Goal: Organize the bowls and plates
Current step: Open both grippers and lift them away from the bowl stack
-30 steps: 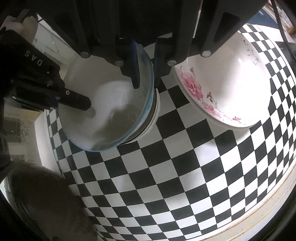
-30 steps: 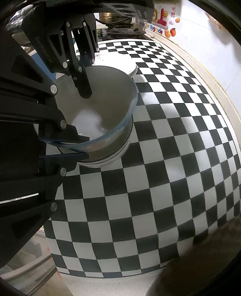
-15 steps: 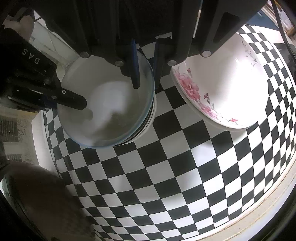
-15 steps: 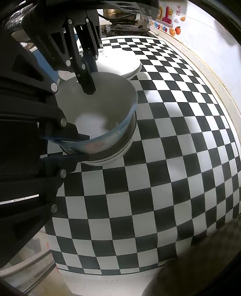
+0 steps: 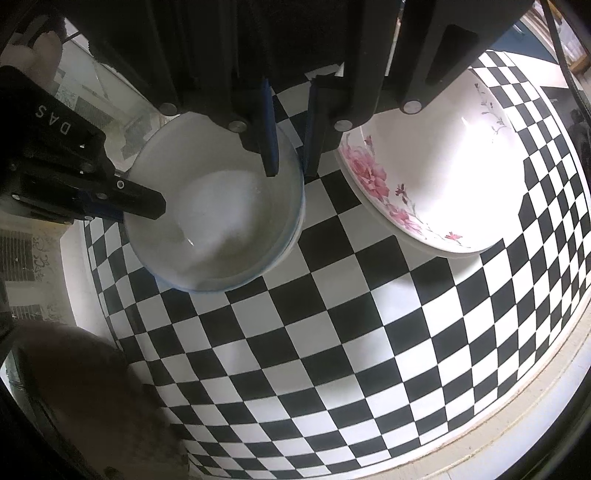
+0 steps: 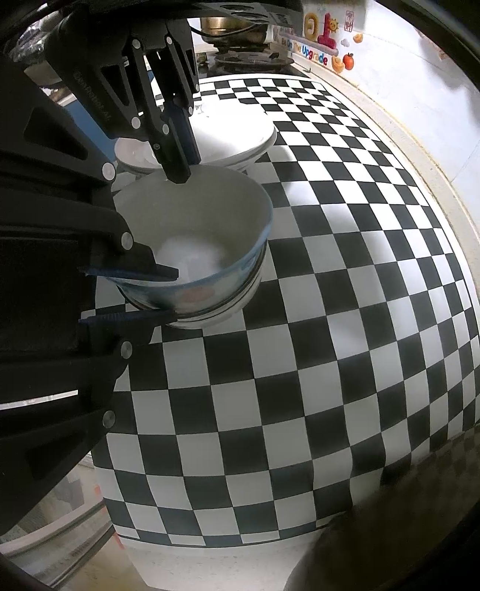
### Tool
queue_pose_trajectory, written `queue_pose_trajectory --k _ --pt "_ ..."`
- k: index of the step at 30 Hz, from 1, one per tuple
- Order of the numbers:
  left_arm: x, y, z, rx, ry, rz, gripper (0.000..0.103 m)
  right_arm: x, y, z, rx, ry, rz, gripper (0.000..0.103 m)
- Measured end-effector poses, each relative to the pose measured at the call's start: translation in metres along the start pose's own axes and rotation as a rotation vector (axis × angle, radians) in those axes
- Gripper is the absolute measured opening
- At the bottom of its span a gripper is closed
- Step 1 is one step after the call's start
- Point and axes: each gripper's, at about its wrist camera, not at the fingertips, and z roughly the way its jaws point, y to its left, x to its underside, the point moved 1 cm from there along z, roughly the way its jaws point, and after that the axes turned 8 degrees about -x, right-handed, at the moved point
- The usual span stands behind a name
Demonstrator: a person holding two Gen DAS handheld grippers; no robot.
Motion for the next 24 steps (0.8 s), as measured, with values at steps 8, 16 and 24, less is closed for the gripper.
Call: queue_pose_trajectory --k 8,16,24 --pt "0.006 0.010 -0.034 -0.012 -0.096 -0.044 0.016 0.004 0.007 -0.016 0.010 -0.009 -0.010 0.023" --pt "0.019 0.021 -0.072 -0.016 -0.161 -0.086 0.025 0.023 0.034 -0.056 0.002 -0.070 -0.057 0.073" --pt "0.043 0.013 -0.120 -0.011 -0.232 -0.062 0.025 0.051 0.058 -0.112 0.039 -0.172 -0.094 0.074"
